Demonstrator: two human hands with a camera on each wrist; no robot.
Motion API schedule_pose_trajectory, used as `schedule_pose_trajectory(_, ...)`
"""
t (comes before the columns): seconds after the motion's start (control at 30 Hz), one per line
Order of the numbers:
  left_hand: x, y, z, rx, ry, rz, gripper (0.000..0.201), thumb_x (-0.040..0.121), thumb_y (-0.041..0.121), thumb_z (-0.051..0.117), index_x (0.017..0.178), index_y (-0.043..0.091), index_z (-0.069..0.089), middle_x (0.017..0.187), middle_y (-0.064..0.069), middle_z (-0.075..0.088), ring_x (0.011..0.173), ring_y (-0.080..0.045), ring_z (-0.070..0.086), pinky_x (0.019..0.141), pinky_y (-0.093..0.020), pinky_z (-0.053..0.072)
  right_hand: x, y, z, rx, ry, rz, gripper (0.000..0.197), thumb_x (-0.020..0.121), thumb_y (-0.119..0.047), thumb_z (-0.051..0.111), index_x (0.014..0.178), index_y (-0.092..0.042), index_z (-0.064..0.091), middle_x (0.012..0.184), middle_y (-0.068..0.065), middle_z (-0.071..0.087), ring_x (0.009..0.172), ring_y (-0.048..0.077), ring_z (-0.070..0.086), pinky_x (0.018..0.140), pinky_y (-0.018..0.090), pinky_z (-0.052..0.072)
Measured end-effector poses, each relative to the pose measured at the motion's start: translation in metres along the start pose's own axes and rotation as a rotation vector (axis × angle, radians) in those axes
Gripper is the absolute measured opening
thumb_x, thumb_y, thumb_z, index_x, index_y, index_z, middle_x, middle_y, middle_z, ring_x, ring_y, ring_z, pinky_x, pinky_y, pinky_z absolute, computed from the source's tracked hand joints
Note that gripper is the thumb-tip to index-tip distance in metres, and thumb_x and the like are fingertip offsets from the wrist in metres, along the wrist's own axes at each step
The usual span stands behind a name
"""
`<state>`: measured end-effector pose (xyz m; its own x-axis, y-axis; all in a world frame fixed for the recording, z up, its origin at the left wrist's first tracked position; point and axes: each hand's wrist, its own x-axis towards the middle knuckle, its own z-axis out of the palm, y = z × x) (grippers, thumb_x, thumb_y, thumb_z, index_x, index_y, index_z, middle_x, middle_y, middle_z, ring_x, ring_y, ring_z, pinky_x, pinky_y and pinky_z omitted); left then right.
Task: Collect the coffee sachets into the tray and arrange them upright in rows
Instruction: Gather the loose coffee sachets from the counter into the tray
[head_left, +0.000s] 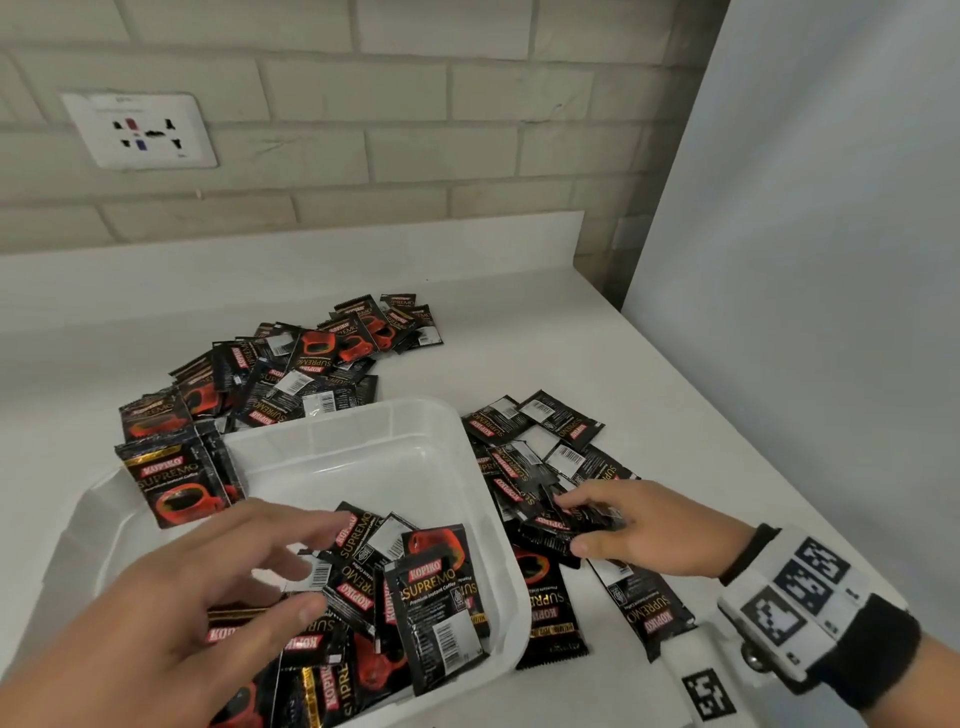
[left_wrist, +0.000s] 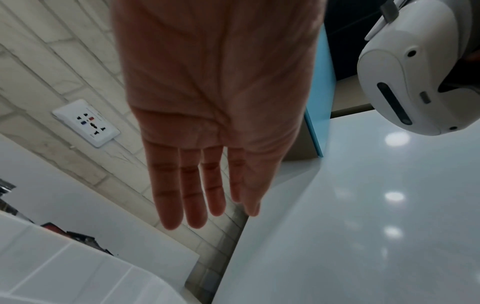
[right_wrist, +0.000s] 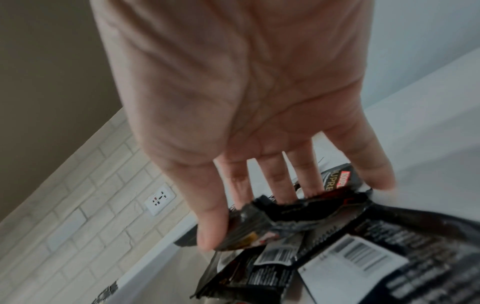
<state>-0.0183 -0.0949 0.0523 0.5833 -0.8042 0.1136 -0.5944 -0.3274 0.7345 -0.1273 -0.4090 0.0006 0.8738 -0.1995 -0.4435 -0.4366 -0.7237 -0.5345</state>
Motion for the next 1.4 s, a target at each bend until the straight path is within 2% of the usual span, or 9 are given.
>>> schedule_pose_trajectory(0.13,0.011,0.003,0.007,0.0,-0.033,0.045,0.044,0.071,0.082,0.043,0.108,0.062,0.055,0.098,0.029,0.062,0.083,0.006,0.063,0.055,-0.021,0.056,0.001,0.004,-0.003,0.061,-0.011,-0.025,0.04,0.083,-0.033,0.065,0.118,-0.04,0.049,0.13,-0.011,0.05,0.124,0.005,0.042,0.106,0.025,0.031)
schedule_pose_trajectory(0.33,0.022,0.006,0.011,-0.022,-0.151,0.017,0.05,0.065,0.087,0.04,0.111,0.067,0.049,0.102,0.03,0.061,0.089,0.005,0.062,0.068,-0.017,0.055,0.003,0.008,-0.003,0.148,-0.041,-0.017,0.041,0.071,-0.03,0.077,0.099,-0.046,0.051,0.121,-0.011,0.046,0.119,0.009,0.043,0.104,0.024,0.034)
schedule_pose_trajectory(0.47,0.028,0.005,0.016,-0.027,-0.18,0.013,0.059,0.054,0.094,0.037,0.109,0.073,0.043,0.108,0.033,0.057,0.097,0.004,0.058,0.074,-0.017,0.053,0.005,0.009,-0.005,0.154,-0.062,-0.036,0.037,0.076,-0.026,0.074,0.101,-0.041,0.051,0.115,-0.016,0.045,0.1,-0.01,0.042,0.078,0.0,0.031)
schedule_pose_trajectory(0.6,0.033,0.006,0.019,-0.02,-0.212,-0.008,0.054,0.055,0.079,0.054,0.107,0.077,0.037,0.11,0.035,0.053,0.101,0.005,0.056,0.078,-0.019,0.052,0.005,0.007,-0.007,0.118,-0.039,-0.071,0.03,0.083,-0.027,0.066,0.107,-0.037,0.052,0.109,-0.022,0.047,0.09,-0.018,0.04,0.071,-0.006,0.032)
schedule_pose_trajectory(0.73,0.039,0.008,0.022,-0.061,-0.219,-0.006,0.05,0.057,0.068,0.052,0.106,0.074,0.043,0.108,0.033,0.056,0.1,0.004,0.056,0.077,-0.018,0.052,0.008,0.006,-0.009,0.115,-0.001,-0.084,0.024,0.085,-0.028,0.064,0.102,-0.041,0.052,0.105,-0.022,0.052,0.088,-0.013,0.046,0.072,0.0,0.034)
schedule_pose_trajectory(0.9,0.048,0.012,0.025,-0.116,-0.225,-0.001,0.037,0.075,0.051,0.061,0.103,0.071,0.047,0.105,0.028,0.058,0.098,0.0,0.057,0.08,-0.017,0.05,0.01,0.008,-0.01,0.138,-0.078,-0.057,0.031,0.08,-0.029,0.069,0.099,-0.044,0.05,0.108,-0.025,0.048,0.105,-0.002,0.042,0.073,0.0,0.033)
schedule_pose_trajectory(1.13,0.05,0.004,0.021,-0.156,-0.286,-0.036,0.067,0.042,0.093,0.046,0.105,0.069,0.049,0.105,0.027,0.06,0.095,-0.003,0.06,0.08,-0.016,0.051,0.012,0.011,-0.014,0.142,-0.063,-0.075,0.028,0.079,-0.031,0.069,0.098,-0.046,0.055,0.116,-0.014,0.056,0.105,0.005,0.05,0.078,0.01,0.038)
schedule_pose_trajectory(1.3,0.053,0.005,0.023,-0.14,-0.278,-0.035,0.055,0.052,0.084,0.055,0.105,0.071,0.047,0.104,0.028,0.061,0.092,-0.003,0.062,0.082,-0.019,0.052,0.007,0.007,-0.011,0.032,0.107,-0.129,0.023,0.087,-0.027,0.06,0.102,-0.043,0.056,0.1,-0.014,0.062,0.091,0.001,0.058,0.079,0.011,0.044)
schedule_pose_trajectory(1.4,0.057,0.013,0.024,-0.124,-0.236,-0.037,0.044,0.069,0.055,0.054,0.106,0.073,0.038,0.102,0.033,0.059,0.094,0.001,0.059,0.082,-0.016,0.05,0.008,0.007,-0.011,-0.2,0.254,-0.191,0.029,0.09,-0.019,0.048,0.115,-0.033,0.056,0.074,-0.009,0.059,0.057,0.003,0.05,0.057,0.015,0.039)
